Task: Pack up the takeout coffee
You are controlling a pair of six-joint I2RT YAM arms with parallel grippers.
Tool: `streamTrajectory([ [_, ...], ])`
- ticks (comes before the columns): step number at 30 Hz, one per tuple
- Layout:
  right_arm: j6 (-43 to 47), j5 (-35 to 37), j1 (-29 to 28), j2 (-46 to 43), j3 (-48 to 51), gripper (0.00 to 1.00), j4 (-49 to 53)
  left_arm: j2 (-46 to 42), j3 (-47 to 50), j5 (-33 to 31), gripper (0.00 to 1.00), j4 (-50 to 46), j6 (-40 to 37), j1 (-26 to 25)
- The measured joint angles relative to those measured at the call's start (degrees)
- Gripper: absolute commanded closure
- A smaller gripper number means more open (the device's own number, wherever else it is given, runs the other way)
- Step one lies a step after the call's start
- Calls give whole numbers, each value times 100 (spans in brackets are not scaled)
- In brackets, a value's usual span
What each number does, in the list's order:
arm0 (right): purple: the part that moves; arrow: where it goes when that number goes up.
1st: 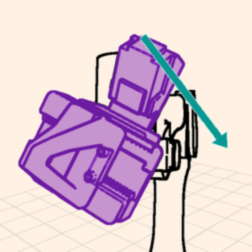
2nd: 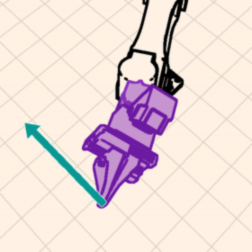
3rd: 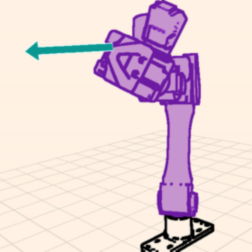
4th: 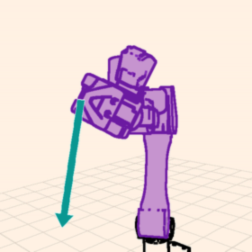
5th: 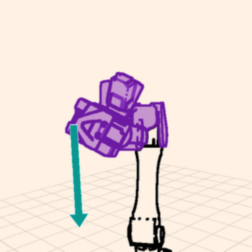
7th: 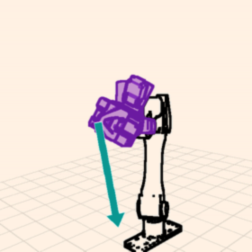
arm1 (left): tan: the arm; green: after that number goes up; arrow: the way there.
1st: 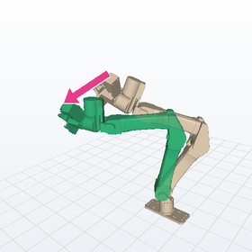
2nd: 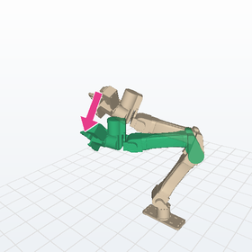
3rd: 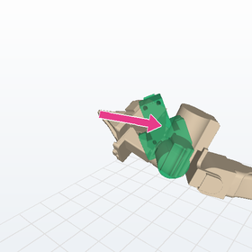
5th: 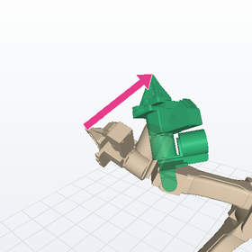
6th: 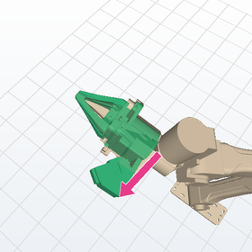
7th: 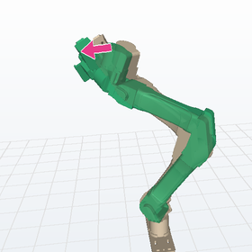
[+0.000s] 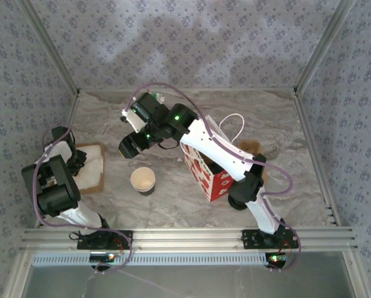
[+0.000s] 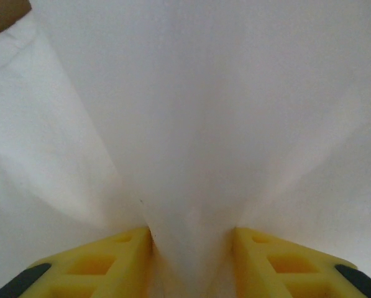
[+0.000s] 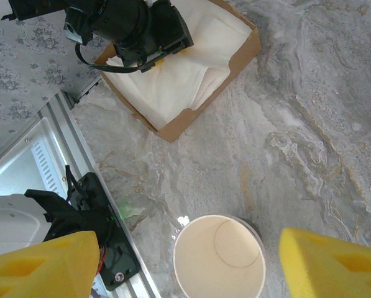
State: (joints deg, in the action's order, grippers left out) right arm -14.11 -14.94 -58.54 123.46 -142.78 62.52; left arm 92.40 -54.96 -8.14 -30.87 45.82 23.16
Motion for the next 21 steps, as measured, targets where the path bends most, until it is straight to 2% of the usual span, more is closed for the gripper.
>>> streamTrajectory([
  [13,0,0,-11,0,0,22,15,-28,-7,2,53,-92,-37,0],
  [21,0,0,-13,0,0,22,15,-118,-11,26,55,-162,-37,0],
])
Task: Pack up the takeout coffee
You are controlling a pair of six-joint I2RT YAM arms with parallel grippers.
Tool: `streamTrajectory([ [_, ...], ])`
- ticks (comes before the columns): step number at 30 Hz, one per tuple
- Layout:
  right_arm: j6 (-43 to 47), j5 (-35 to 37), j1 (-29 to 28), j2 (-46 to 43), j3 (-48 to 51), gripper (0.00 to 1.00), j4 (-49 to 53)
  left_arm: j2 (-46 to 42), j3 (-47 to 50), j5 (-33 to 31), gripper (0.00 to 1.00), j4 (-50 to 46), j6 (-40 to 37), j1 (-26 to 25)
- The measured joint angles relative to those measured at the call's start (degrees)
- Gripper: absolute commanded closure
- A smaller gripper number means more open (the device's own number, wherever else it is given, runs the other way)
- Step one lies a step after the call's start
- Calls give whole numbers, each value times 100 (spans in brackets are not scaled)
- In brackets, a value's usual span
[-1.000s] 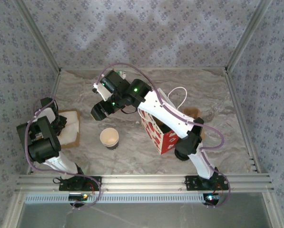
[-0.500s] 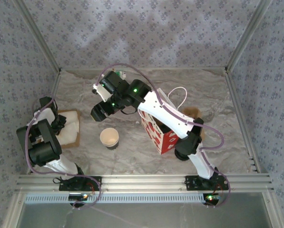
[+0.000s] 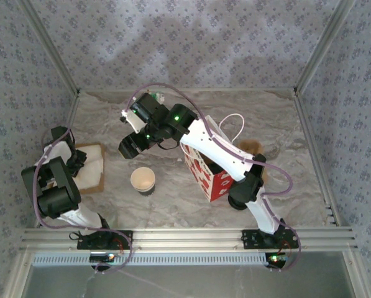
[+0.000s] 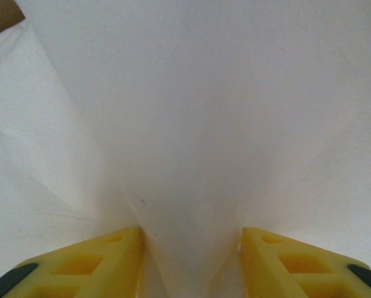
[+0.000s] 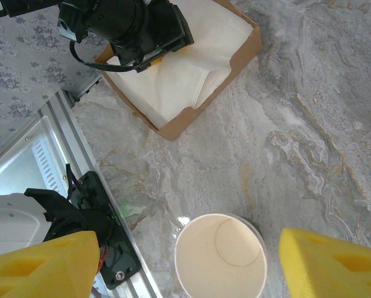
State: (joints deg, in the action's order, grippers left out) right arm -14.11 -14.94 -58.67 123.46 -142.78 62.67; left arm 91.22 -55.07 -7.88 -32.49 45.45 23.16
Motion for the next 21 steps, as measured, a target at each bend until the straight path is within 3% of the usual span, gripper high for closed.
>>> streamTrajectory([
  [21,0,0,-24,0,0,22,2,-313,-122,103,81,-289,-111,0],
])
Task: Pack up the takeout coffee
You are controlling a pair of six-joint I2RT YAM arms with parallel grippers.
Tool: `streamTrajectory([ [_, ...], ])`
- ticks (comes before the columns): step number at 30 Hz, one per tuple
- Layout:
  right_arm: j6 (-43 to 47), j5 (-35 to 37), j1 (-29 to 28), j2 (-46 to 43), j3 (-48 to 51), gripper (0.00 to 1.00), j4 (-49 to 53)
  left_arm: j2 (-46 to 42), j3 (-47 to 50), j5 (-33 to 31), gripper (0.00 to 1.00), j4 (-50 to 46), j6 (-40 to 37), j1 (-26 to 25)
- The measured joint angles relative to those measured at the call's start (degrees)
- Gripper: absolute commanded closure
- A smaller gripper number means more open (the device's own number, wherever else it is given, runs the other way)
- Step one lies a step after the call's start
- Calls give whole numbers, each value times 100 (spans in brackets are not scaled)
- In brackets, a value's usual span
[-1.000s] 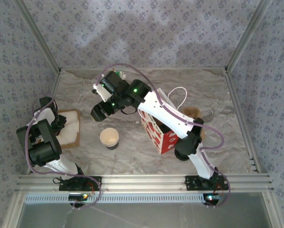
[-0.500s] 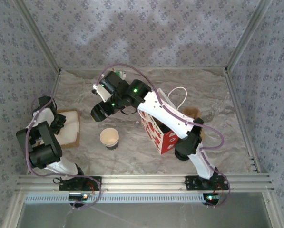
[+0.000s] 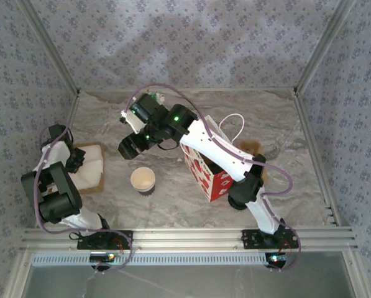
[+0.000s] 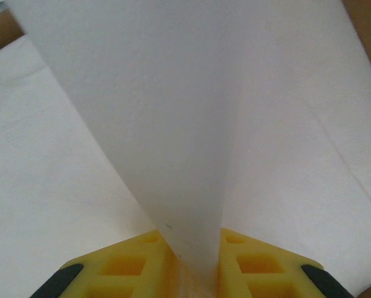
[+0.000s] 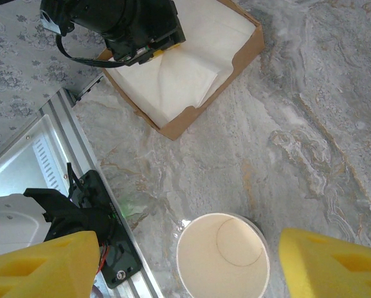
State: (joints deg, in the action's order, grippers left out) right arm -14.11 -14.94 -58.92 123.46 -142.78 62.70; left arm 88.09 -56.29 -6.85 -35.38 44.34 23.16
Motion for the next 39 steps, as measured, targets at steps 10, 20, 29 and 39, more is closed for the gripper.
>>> streamTrajectory([
  [10,0,2,0,0,2,22,0,-354,-90,20,87,-136,-42,0],
  [20,0,2,-17,0,2,22,0,-841,-142,240,100,-264,-188,0],
  [29,2,22,-24,-2,7,22,-2,-1438,-511,385,100,-588,-345,-2],
  [39,31,42,-26,-260,343,22,-138,-1786,-1272,638,100,-1137,-717,-719],
])
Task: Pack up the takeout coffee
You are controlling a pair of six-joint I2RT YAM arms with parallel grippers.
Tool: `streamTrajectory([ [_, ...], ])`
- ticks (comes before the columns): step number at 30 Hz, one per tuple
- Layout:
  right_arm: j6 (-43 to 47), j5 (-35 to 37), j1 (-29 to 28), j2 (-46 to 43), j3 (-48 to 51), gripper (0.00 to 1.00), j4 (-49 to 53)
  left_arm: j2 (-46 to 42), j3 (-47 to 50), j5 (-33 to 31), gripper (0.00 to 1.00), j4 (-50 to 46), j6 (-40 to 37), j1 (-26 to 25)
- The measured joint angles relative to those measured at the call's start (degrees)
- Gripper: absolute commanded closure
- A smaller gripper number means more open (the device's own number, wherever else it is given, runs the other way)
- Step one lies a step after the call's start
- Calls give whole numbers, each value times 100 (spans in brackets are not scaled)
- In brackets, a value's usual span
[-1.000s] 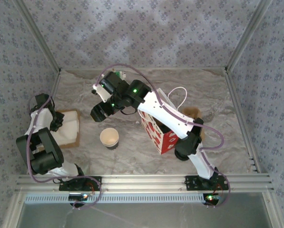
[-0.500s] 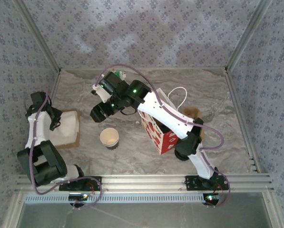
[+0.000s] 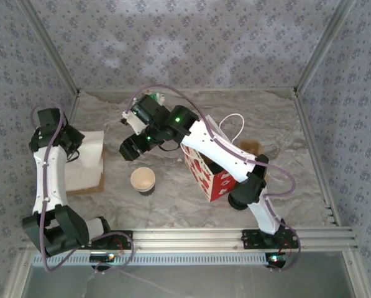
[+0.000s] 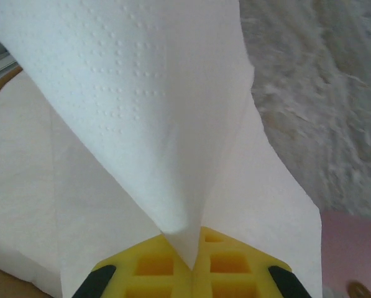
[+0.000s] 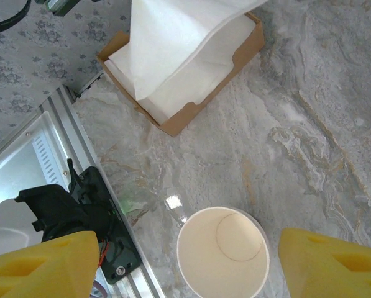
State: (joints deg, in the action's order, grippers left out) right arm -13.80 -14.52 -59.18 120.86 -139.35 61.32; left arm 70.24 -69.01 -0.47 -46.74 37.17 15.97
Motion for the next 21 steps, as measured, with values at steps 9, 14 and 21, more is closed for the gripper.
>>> streamTrajectory([
  [9,282,103,-39,-962,872,21,-562,-457,-621,444,100,-175,-372,-973],
  [14,468,177,-59,-1714,1626,20,-1062,-496,-949,1049,100,-212,-507,-1403],
  [21,741,131,-42,-2603,2400,19,-1655,-476,-1010,1985,100,-190,-560,-2035],
])
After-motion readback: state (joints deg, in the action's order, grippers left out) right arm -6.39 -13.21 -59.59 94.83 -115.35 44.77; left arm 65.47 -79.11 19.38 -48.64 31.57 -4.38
